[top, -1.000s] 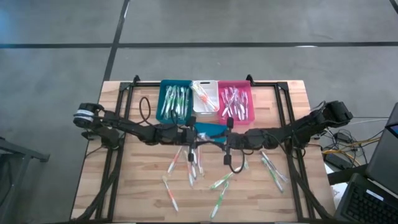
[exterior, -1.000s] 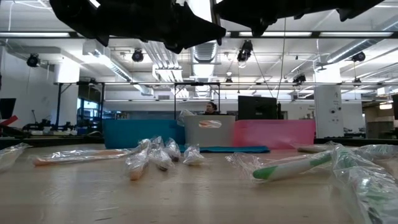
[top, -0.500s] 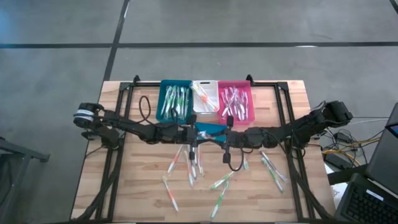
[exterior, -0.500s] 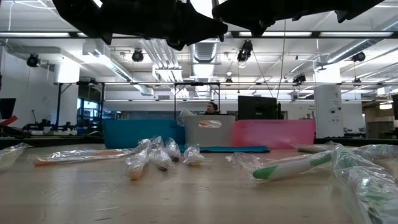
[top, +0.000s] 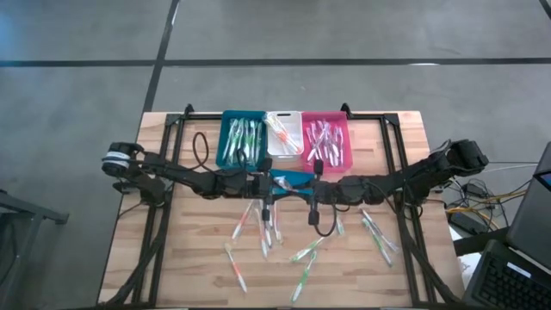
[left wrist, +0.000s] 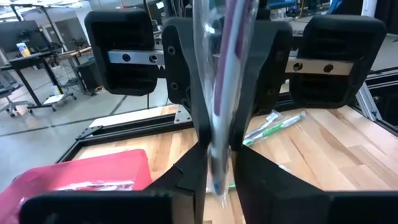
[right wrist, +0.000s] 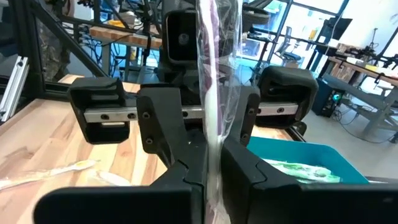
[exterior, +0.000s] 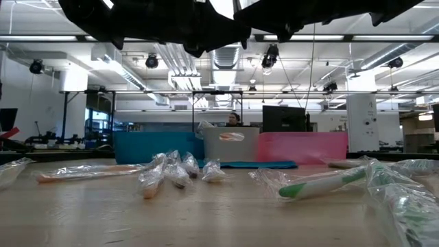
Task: Pick & Place Toothbrushes
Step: Put the purple toothbrush into the pink bin
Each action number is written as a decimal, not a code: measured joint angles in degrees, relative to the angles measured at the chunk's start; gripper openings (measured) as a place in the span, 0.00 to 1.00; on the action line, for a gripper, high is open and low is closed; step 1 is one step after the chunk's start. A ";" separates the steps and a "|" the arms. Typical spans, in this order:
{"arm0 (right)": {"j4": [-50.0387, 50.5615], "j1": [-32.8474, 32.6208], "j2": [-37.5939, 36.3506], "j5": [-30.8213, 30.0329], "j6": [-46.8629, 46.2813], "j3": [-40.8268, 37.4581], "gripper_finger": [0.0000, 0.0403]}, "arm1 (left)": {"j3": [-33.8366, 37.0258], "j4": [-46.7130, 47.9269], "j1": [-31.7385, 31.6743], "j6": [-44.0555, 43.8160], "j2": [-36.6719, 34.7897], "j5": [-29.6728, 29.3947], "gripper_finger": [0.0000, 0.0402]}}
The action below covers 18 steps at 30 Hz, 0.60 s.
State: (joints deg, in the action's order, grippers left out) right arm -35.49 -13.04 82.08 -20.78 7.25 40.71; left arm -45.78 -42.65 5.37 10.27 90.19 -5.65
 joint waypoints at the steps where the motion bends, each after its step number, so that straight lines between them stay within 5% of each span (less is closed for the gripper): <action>1: 0.14 0.00 0.00 0.00 -0.10 0.00 0.05 | 0.00 0.02 0.00 0.18 0.00 0.00 0.21; 11: 0.86 -0.02 -0.04 0.00 -0.17 0.00 0.05 | 0.00 2.62 0.02 -0.84 -0.23 -4.30 0.49; 18: 7.11 -0.07 -3.33 -0.02 -3.00 -0.02 0.05 | 0.07 7.29 0.00 0.47 -1.68 -4.46 0.55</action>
State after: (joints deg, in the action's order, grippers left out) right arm -28.39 -13.10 78.75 -20.80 4.25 40.69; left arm -45.71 -35.36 5.37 10.74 88.51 -10.11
